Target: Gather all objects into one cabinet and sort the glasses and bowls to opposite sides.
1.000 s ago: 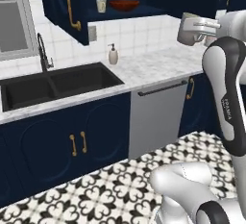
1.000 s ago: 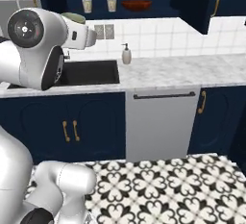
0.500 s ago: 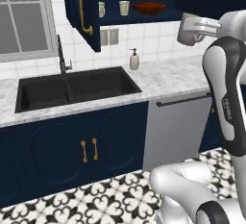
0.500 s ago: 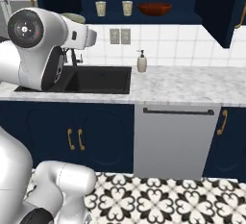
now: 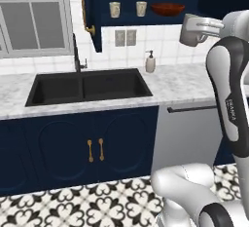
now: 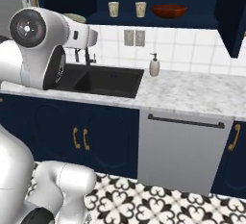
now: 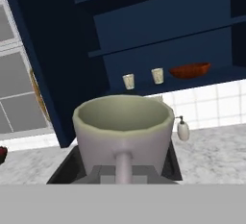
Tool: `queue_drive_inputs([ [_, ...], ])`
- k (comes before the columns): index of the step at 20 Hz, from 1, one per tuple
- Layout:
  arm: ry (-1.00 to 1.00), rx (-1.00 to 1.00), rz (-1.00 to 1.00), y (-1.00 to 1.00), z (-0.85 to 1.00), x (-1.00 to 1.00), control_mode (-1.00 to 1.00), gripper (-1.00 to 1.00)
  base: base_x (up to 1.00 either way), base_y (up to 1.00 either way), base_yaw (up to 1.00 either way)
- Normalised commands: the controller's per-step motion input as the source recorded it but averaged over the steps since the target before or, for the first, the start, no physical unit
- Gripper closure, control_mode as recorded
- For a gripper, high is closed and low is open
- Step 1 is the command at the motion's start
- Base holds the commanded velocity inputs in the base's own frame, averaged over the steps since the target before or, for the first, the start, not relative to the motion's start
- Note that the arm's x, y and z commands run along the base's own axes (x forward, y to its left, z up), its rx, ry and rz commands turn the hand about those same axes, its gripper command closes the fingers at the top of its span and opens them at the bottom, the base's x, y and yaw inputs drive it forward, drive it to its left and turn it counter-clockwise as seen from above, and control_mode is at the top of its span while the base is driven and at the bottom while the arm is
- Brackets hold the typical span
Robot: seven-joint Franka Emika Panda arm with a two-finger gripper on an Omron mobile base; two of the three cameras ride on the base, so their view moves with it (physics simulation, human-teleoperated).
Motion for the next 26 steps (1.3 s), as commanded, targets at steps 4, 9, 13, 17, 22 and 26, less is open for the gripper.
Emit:
queue_drive_inputs([
  [4, 0.00, 0.00, 0.00, 0.00, 0.00, 0.00, 1.00, 1.00, 0.33, -0.57, 0.08],
  [9, 0.00, 0.00, 0.00, 0.00, 0.00, 0.00, 1.00, 1.00, 0.26, -0.05, 0.01],
  [13, 0.00, 0.00, 0.00, 0.00, 0.00, 0.00, 1.00, 1.00, 0.55, -0.15, 0.00],
  [17, 0.00, 0.00, 0.00, 0.00, 0.00, 0.00, 1.00, 1.00, 0.43, -0.05, -0.02],
  [22, 0.00, 0.00, 0.00, 0.00, 0.00, 0.00, 1.00, 1.00, 0.59, -0.06, -0.06],
  [26, 0.00, 0.00, 0.00, 0.00, 0.00, 0.00, 1.00, 1.00, 0.53, 0.00, -0.08],
])
